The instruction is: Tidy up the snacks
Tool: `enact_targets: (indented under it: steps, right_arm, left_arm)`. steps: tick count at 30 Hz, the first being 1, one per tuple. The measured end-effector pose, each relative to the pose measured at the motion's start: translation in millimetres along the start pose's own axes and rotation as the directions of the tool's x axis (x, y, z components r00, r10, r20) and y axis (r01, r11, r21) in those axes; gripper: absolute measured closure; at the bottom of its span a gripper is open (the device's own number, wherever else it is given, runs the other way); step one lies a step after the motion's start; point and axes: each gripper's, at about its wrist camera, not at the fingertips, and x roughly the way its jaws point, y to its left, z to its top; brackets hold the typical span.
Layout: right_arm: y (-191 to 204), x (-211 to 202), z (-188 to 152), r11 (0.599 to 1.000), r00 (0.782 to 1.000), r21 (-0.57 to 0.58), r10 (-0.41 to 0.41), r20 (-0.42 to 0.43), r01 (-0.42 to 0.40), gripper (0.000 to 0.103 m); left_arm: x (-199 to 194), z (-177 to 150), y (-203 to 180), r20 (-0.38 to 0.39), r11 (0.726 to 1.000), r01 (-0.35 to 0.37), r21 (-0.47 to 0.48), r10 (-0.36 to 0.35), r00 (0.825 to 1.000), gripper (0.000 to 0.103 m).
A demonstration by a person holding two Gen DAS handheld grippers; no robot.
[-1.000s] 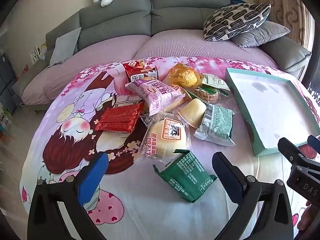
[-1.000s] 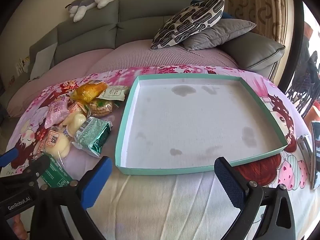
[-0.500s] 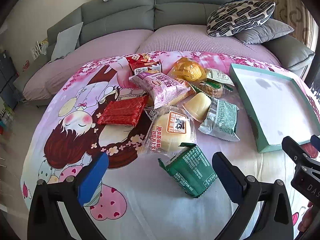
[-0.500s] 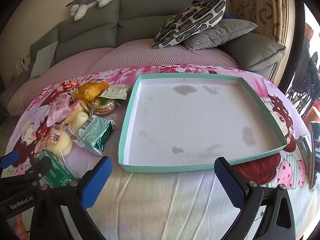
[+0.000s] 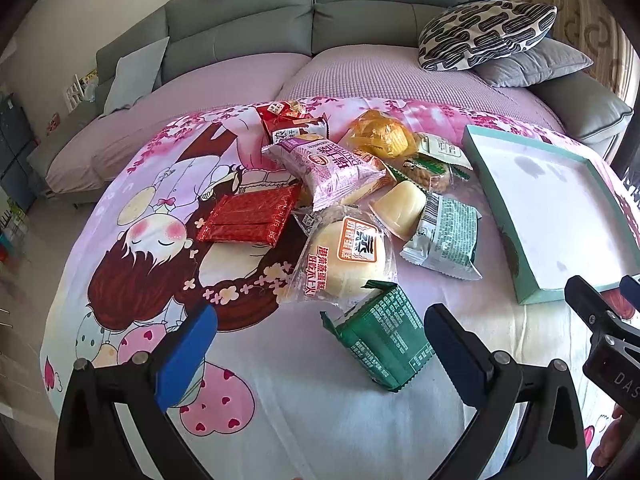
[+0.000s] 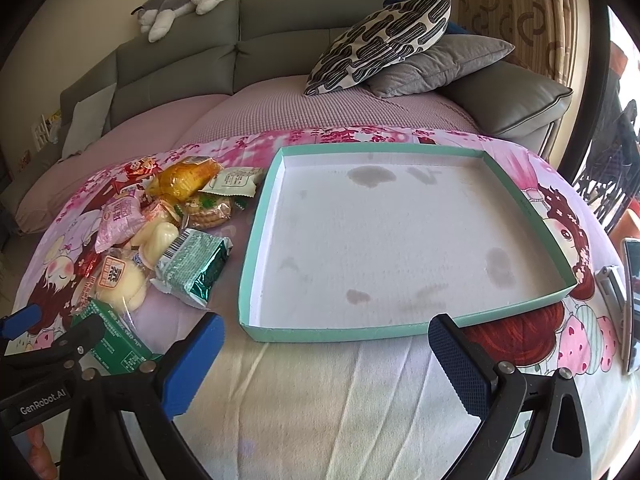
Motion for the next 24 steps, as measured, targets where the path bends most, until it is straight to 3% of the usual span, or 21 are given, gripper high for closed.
enact_targets:
  steps: [11, 24]
  right_arm:
    - [2, 1, -2, 1.000, 1.000, 0.003, 0.002, -0.004, -0.002, 0.000]
    - [1, 2, -1, 1.000, 1.000, 0.009, 0.003, -0.006, -0.003, 0.000]
  left_arm:
    - [1, 1, 6, 0.005, 0.996, 0.079, -0.043, -0.079, 0.997, 0.000]
    - [1, 1, 11, 0.012, 0.995, 0.078, -0.063, -0.078, 0.997, 0.000]
